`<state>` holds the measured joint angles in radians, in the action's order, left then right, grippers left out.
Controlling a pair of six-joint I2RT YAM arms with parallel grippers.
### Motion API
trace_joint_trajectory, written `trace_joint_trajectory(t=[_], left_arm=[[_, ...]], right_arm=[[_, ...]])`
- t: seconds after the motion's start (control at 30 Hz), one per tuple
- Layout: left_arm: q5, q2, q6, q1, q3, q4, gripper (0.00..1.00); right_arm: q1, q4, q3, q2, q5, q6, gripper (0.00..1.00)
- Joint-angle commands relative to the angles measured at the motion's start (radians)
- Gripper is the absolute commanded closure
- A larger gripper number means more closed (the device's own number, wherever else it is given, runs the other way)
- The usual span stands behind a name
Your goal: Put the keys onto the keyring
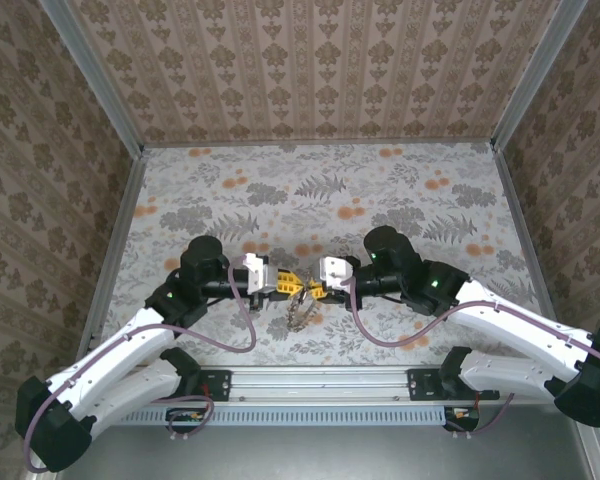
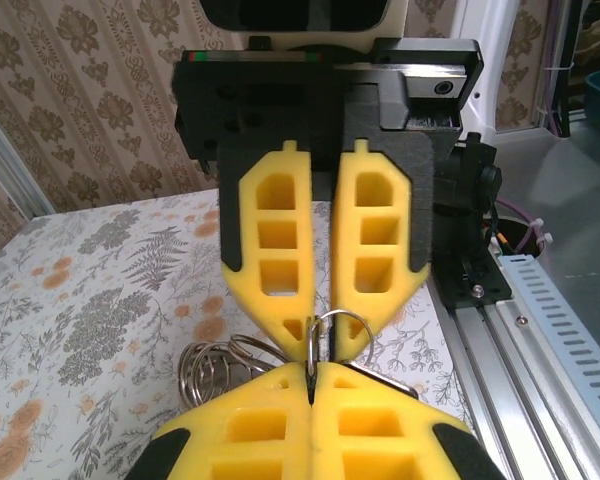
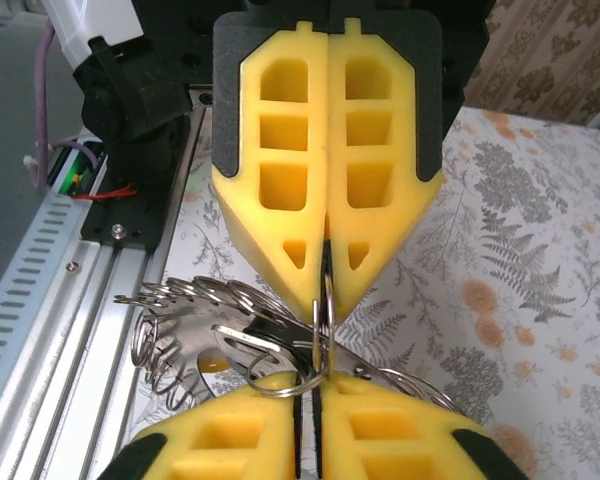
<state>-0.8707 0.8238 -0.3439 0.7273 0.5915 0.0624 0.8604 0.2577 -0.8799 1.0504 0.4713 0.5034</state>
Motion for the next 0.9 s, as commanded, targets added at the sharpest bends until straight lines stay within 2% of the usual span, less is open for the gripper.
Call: trace_joint_trajectory(t=[0.0, 0.23, 0.4, 0.57, 0.7, 0.87], left_arm=[[0.003, -0.009, 0.003, 0.012, 0.009, 0.036, 1.00], [0.011, -0.011, -0.004, 0.012, 0.011, 0.029, 1.00], [0.010, -0.008, -0.009, 0.014, 0.012, 0.021, 1.00], [0.013, -0.009, -0.010, 0.015, 0.014, 0.014, 1.00], [0.017, -0.008, -0.009, 0.016, 0.017, 0.006, 1.00], [0.021, -0.010, -0.004, 0.018, 0.022, 0.008, 1.00]], right_arm=[[-0.005, -0.028, 0.004, -0.021, -0.001, -0.004, 0.79], [-0.062, 0.035, 0.005, -0.103, 0.006, 0.028, 0.68], [-0.061, 0.055, -0.030, -0.106, 0.091, 0.035, 0.65], [-0.057, -0.014, -0.040, -0.082, 0.067, -0.021, 0.69], [-0.032, -0.010, -0.080, -0.047, 0.038, -0.049, 0.76], [-0.012, -0.001, -0.090, -0.034, -0.001, -0.049, 0.77]])
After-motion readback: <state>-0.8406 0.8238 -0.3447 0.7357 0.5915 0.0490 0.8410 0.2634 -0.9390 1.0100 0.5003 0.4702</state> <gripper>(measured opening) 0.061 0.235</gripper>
